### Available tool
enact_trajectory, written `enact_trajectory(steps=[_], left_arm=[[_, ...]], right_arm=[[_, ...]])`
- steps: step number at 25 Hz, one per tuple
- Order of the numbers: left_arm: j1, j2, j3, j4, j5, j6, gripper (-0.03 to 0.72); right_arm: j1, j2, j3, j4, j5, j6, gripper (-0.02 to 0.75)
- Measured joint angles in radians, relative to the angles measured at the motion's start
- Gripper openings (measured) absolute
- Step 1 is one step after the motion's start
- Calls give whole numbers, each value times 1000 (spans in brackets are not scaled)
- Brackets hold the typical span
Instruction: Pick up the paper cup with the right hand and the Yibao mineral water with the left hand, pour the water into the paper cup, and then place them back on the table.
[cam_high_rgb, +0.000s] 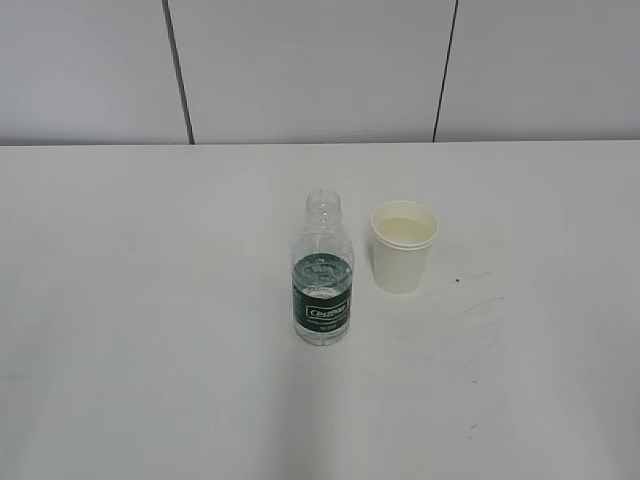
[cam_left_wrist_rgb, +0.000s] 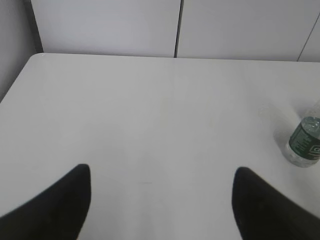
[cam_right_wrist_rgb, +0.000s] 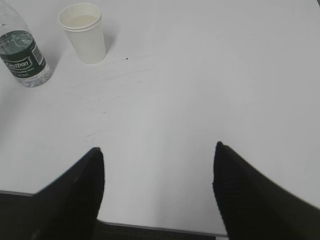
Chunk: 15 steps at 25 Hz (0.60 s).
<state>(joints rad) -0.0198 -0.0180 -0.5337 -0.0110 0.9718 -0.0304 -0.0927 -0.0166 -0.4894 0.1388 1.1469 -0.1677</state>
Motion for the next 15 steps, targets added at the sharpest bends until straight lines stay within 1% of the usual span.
enact_trajectory(steps=[7,11,15], left_arm=[[0,0,0,0,0,0,532],[0,0,0,0,0,0,532],[0,0,0,0,0,0,532]], right_arm=[[54,0,0,6,0,0,532],[56,0,0,-1,0,11,532],[56,0,0,-50,0,74,533]])
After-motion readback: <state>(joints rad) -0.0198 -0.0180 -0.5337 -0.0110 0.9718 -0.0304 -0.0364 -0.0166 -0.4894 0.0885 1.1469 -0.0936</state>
